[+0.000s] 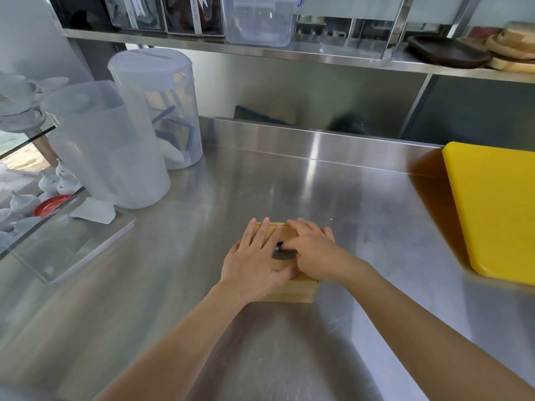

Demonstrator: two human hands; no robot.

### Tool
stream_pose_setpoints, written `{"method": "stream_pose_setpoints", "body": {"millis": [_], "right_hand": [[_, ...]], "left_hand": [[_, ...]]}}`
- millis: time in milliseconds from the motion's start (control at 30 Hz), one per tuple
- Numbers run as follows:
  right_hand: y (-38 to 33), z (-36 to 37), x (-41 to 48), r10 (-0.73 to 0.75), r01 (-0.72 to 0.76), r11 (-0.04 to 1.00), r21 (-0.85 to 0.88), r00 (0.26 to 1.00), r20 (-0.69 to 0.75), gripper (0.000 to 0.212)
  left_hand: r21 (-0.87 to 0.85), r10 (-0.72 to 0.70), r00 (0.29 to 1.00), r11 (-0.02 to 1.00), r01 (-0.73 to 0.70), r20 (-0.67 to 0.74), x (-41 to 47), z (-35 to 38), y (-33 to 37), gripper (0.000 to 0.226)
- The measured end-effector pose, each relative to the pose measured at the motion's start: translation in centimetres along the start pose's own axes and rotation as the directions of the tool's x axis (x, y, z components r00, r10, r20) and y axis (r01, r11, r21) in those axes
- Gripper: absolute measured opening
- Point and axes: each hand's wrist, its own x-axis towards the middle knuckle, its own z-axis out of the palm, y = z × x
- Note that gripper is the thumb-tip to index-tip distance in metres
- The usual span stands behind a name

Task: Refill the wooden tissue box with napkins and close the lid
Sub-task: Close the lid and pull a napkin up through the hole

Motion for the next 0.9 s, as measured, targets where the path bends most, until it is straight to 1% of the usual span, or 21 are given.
{"method": "stream_pose_setpoints", "body": {"millis": [67,133,300,433,500,533,600,733,800,900], "right_hand": [[-0.5,-0.1,0.3,-0.022,0.025,0.999,-0.046,0.997,0.08,0.047],[-0.9,0.0,0.6,-0.019,0.03,0.996,-0.089,0.993,0.119,0.047],[-1.1,0.2,1.1,0.073,-0.031,0.976,-0.217,0.979,0.19,0.043],[-1.4,0.2,1.6,0.123,-0.031,0.949,-0.313,0.952,0.279,0.05],[-1.8,-0.2,1.8,0.132,-0.016,0.934,-0.357,0.944,0.302,0.052],[-1.9,-0.3,1.9,0.132,-0.015,0.93,-0.367,0.945,0.298,0.052],[-2.1,-0.5,1.9,0.131,-0.034,0.939,-0.343,0.956,0.264,0.046],[-2.1,-0.1,1.8,0.073,-0.051,0.966,-0.252,0.994,0.08,0.03],[-2.0,0.2,1.9,0.043,-0.042,0.971,-0.235,0.999,0.003,0.029],[-1.8,0.3,2.0,0.03,-0.041,0.971,-0.236,0.998,-0.053,0.029]], "left_hand": [[-0.007,-0.003,1.0,1.0,0.004,0.013,0.0,-0.2,0.0,0.083],[-0.008,-0.005,1.0,1.0,0.005,0.02,-0.1,-0.3,0.0,0.084],[0.008,0.006,1.0,1.0,-0.006,0.002,0.0,0.0,-0.1,0.086],[0.015,0.013,1.0,1.0,-0.013,0.009,0.0,0.0,-0.2,0.088],[0.015,0.013,1.0,1.0,-0.013,0.006,0.0,0.0,-0.2,0.089],[0.006,0.011,1.0,1.0,-0.011,0.006,0.0,0.0,-0.1,0.09],[-0.015,0.007,1.0,1.0,-0.007,0.007,0.0,0.0,0.0,0.09],[-0.048,0.002,1.0,0.999,-0.001,0.005,-0.1,-0.2,0.1,0.084],[-0.058,0.001,1.0,0.998,-0.001,0.0,-0.1,-0.1,0.1,0.082],[-0.062,-0.003,1.0,0.998,0.003,-0.004,0.0,0.0,0.1,0.08]]}}
